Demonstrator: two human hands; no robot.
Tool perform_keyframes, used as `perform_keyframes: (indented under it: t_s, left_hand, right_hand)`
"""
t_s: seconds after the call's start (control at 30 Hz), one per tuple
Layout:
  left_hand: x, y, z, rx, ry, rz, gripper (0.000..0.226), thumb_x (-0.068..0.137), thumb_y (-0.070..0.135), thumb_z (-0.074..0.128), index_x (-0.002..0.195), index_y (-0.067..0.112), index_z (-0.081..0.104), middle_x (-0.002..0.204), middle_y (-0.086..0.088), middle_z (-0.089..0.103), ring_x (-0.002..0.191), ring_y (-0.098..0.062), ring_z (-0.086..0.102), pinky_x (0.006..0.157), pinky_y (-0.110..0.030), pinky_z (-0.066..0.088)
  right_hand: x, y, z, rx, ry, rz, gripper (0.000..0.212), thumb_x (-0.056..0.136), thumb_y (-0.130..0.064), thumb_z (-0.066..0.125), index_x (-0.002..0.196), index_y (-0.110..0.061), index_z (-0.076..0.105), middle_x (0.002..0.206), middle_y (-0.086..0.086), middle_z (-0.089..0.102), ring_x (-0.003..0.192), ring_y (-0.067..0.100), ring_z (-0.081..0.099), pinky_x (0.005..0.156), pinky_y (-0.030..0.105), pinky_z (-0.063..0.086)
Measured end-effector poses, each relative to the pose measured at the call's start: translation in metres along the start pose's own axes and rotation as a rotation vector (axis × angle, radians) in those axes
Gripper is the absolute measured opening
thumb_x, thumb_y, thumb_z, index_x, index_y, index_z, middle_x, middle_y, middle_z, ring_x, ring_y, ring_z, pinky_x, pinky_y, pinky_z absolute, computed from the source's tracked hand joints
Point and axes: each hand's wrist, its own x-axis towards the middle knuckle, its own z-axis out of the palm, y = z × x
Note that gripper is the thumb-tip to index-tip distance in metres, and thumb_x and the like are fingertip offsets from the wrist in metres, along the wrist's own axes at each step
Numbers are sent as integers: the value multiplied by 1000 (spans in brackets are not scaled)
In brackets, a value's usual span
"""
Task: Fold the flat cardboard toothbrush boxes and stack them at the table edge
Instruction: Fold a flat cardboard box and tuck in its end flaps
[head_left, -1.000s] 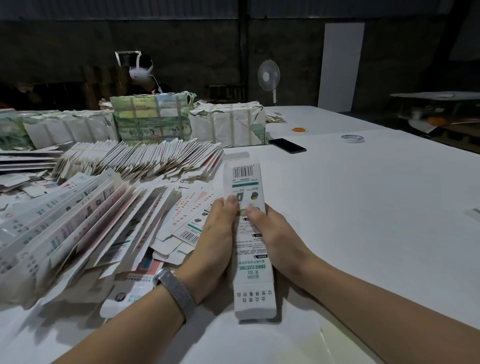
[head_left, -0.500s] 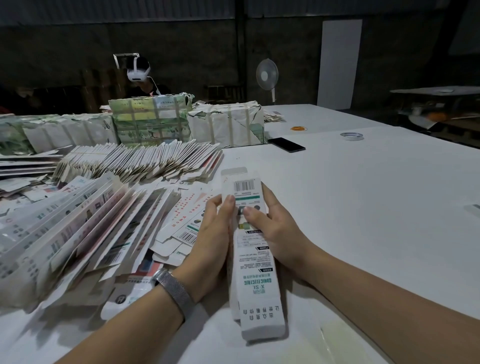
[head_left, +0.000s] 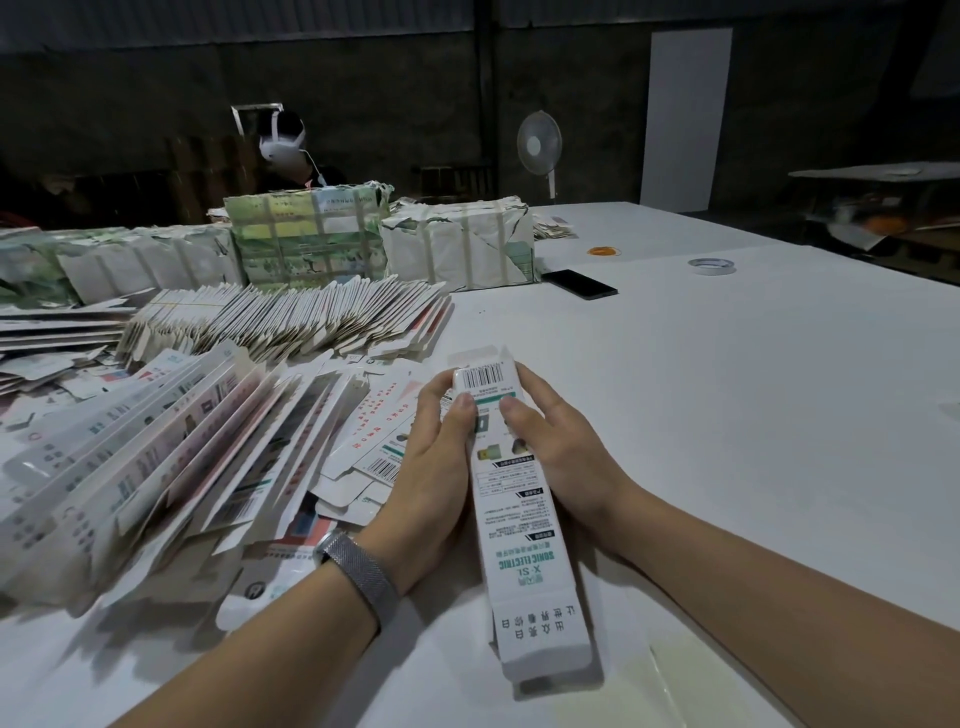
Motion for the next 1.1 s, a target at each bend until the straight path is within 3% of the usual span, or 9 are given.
perform_keyframes:
  t_s: [0.3,0.53,0.83,1.1]
  left_hand:
    - [0,1,0,16,-50,3,24,109,24,40,129,28,53,89,-2,77,76,-16,74,61,-25,56]
    - [1,4,2,76,-67,1,26,108,23,43,129,26,58,96,-2,77,80,-16,73,65,-27,56]
    - [1,6,4,-2,-87,-8,29,107,18,46,131,21,60,113,-10,76,92,-20,73,76,-28,60]
    - [3,4,1,2,-99,-50,31,106,19,48,136,23,56,111,-9,76,89,-21,73,73,-32,58]
  right_hand:
    - [5,3,-2,17,113,1,23,104,-23,50,125,-26,59,102,9,77,88,26,74,84,43,58]
    - [6,3,-8,82,86,68,14,105,-19,46,115,-15,55,91,8,76,74,20,72,64,31,58]
    - [10,5,-12,113,136,45,11,103,-18,52,109,-17,61,94,8,73,85,29,70,87,54,54]
    - [9,4,-13,150,137,33,10,101,-13,55,105,-18,62,114,9,69,82,25,72,71,42,59]
